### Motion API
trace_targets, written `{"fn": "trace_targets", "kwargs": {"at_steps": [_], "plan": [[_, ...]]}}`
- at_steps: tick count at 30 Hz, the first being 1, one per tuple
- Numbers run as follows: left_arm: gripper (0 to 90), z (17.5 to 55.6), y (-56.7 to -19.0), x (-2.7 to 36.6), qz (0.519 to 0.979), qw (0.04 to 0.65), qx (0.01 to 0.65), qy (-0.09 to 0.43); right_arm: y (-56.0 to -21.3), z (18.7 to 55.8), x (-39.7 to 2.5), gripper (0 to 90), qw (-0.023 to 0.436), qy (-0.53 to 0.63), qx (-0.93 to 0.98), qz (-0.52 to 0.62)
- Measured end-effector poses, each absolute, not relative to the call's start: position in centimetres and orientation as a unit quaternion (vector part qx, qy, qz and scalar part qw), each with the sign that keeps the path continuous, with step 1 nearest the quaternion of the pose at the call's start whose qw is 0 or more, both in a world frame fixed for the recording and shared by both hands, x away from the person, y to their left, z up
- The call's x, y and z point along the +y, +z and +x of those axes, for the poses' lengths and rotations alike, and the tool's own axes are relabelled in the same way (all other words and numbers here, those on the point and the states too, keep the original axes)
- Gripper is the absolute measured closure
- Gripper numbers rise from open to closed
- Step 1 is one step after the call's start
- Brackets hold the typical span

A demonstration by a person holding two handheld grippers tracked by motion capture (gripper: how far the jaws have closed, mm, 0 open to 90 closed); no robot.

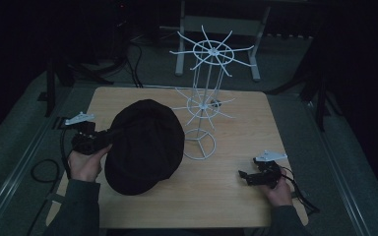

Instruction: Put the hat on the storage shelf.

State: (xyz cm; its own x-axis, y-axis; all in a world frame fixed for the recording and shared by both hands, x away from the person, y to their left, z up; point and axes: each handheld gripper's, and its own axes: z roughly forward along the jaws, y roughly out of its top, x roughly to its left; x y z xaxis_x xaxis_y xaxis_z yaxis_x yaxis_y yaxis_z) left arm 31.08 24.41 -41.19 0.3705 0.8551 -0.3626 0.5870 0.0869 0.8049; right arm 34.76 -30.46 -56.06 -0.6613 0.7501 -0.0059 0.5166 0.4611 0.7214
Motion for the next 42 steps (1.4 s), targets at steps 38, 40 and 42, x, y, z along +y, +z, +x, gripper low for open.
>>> {"fn": "trace_targets", "kwargs": {"at_steps": [38,40,42], "plan": [[75.4,30.0,-38.2,26.1,0.636,0.547,0.522,0.152,-56.1,34.8,-30.5,13.4,0.164,0.356,0.839,0.377],[75.4,30.0,-38.0,26.2,0.635,0.549,0.521,0.153,-56.1,34.8,-30.5,13.4,0.164,0.356,0.839,0.377],[75.5,29.9,-37.9,26.2,0.634,0.552,0.519,0.154,-56.1,34.8,-30.5,13.4,0.164,0.356,0.839,0.377]]}}
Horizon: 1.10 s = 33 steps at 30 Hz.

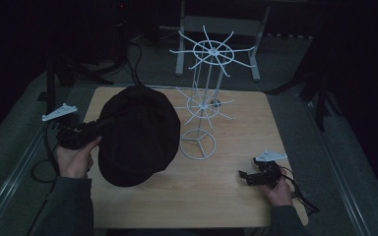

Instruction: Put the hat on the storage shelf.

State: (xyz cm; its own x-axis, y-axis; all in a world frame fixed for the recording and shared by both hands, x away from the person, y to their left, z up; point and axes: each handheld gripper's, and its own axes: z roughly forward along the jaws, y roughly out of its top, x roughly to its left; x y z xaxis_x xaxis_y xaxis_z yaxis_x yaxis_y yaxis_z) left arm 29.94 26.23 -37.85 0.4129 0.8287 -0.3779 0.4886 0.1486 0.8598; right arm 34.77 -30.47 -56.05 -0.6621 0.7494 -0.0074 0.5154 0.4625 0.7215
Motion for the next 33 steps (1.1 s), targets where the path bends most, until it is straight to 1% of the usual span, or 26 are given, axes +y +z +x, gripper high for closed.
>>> {"fn": "trace_targets", "kwargs": {"at_steps": [33], "plan": [[75.4,30.2,-36.1,26.3,0.627,0.576,0.501,0.153,-56.1,34.8,-30.5,13.4,0.164,0.356,0.839,0.377]]}}
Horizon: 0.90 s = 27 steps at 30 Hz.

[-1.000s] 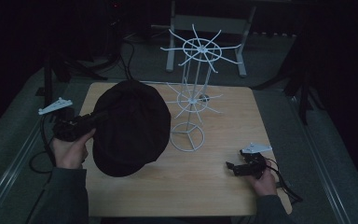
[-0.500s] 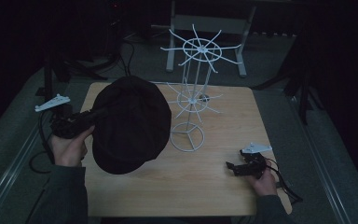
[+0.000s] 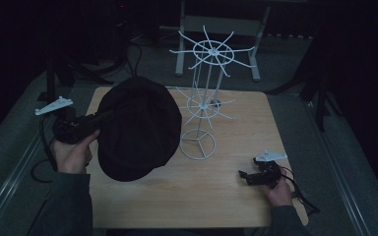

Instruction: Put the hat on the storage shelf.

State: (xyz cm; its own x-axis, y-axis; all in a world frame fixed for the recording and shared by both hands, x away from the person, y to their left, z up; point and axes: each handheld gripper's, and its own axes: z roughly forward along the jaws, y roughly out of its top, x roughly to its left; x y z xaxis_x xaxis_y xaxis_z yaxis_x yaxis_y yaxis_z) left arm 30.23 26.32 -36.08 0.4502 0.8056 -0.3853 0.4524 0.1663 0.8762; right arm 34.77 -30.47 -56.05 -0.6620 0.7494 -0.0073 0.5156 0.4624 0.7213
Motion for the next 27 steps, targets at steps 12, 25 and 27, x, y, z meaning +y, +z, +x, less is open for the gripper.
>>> {"fn": "trace_targets", "kwargs": {"at_steps": [12,25,27], "plan": [[75.4,30.3,-35.5,26.4,0.626,0.582,0.496,0.156,-56.1,34.8,-30.5,13.4,0.164,0.356,0.839,0.377],[75.4,30.4,-34.8,26.4,0.624,0.596,0.481,0.153,-56.1,34.8,-30.5,13.5,0.164,0.356,0.839,0.377],[75.4,30.4,-34.7,26.4,0.623,0.598,0.480,0.154,-56.1,34.8,-30.5,13.4,0.164,0.356,0.839,0.377]]}}
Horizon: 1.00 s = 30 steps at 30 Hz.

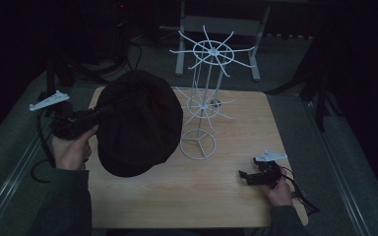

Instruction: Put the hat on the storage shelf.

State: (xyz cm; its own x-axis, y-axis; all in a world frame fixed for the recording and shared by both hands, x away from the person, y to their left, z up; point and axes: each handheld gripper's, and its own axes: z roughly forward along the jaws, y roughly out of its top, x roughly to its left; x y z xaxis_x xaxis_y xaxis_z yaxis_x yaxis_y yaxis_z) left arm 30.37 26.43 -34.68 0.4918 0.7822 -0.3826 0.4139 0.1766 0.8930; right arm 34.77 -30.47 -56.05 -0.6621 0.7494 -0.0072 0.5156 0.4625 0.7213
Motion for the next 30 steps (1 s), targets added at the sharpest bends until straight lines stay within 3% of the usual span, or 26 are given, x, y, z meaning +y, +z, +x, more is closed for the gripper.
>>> {"fn": "trace_targets", "kwargs": {"at_steps": [30], "plan": [[75.2,29.9,-33.4,26.5,0.615,0.637,0.446,0.135,-56.1,34.8,-30.5,13.4,0.164,0.356,0.839,0.377]]}}
